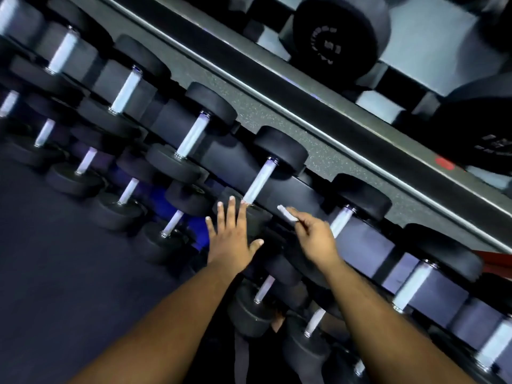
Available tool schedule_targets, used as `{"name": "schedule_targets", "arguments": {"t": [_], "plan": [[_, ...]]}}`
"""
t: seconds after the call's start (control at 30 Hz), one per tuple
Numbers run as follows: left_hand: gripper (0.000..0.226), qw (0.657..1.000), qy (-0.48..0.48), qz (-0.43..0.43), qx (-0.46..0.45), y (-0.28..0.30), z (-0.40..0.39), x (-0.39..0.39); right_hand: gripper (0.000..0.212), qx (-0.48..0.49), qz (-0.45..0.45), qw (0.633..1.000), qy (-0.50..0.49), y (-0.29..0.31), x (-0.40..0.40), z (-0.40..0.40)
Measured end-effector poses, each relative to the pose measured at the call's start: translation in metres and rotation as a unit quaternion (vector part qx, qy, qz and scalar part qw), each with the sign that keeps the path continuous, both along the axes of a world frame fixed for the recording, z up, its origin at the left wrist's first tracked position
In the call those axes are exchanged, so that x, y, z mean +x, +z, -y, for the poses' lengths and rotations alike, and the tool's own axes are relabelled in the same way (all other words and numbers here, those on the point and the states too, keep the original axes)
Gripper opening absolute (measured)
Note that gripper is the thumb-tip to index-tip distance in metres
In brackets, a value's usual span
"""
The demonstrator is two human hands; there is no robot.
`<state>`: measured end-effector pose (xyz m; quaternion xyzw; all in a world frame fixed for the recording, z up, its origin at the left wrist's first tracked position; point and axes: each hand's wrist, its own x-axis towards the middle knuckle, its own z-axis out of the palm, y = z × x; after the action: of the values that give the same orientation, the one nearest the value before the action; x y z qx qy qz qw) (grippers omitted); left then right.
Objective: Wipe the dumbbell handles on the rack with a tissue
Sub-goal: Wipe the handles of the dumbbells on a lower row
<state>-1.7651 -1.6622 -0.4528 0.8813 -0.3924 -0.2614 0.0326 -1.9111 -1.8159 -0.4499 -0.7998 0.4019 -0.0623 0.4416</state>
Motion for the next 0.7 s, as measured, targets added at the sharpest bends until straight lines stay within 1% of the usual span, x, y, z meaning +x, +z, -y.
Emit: {"name": "schedule_targets", "arguments": {"t": [0.07, 0.13, 0.23, 0.27, 0.3, 0.33, 0.4, 0.43, 0.47, 0.53, 0.6, 0.63, 0.7], "plan": [[0.113, 1.0, -0.01, -0.016, -0.007, -0.007, 0.0, 0.015, 0.049, -0.048, 0.011, 0.998, 0.035, -0.004, 0.032, -0.001], [0.116, 0.999, 0.003, -0.032, -0.026, -0.011, 0.005, 0.023, 0.055, -0.11, 0.01, 0.99, 0.09, -0.007, 0.061, 0.002], [0.121, 0.996, 0.034, -0.07, -0.042, -0.018, 0.011, 0.036, 0.058, -0.176, -0.054, 0.966, 0.183, -0.016, 0.102, 0.01], [0.122, 0.995, 0.035, -0.078, -0.044, -0.019, 0.012, 0.039, 0.057, -0.199, -0.094, 0.949, 0.227, -0.019, 0.11, 0.011], [0.123, 0.995, 0.031, -0.082, -0.043, -0.02, 0.013, 0.04, 0.055, -0.229, -0.14, 0.92, 0.284, -0.022, 0.113, 0.013], [0.123, 0.995, 0.025, -0.084, -0.04, -0.02, 0.013, 0.042, 0.054, -0.267, -0.176, 0.883, 0.345, -0.028, 0.115, 0.013], [0.124, 0.996, 0.012, -0.082, -0.033, -0.02, 0.015, 0.045, 0.056, -0.349, -0.194, 0.806, 0.436, -0.035, 0.109, 0.017], [0.126, 0.996, 0.008, -0.084, -0.031, -0.02, 0.016, 0.047, 0.057, -0.382, -0.193, 0.788, 0.442, -0.036, 0.105, 0.023], [0.127, 0.996, 0.004, -0.088, -0.028, -0.02, 0.016, 0.049, 0.06, -0.399, -0.203, 0.785, 0.429, -0.036, 0.105, 0.03], [0.128, 0.995, 0.0, -0.1, -0.026, -0.019, 0.017, 0.052, 0.068, -0.395, -0.253, 0.803, 0.368, -0.031, 0.107, 0.042], [0.127, 0.994, -0.002, -0.109, -0.024, -0.018, 0.018, 0.052, 0.071, -0.387, -0.271, 0.819, 0.324, -0.029, 0.107, 0.039], [0.127, 0.993, -0.006, -0.113, -0.018, -0.018, 0.018, 0.052, 0.072, -0.383, -0.271, 0.819, 0.33, -0.032, 0.104, 0.031], [0.125, 0.992, -0.016, -0.122, -0.001, -0.016, 0.02, 0.055, 0.07, -0.372, -0.257, 0.801, 0.391, -0.038, 0.094, 0.019]]}}
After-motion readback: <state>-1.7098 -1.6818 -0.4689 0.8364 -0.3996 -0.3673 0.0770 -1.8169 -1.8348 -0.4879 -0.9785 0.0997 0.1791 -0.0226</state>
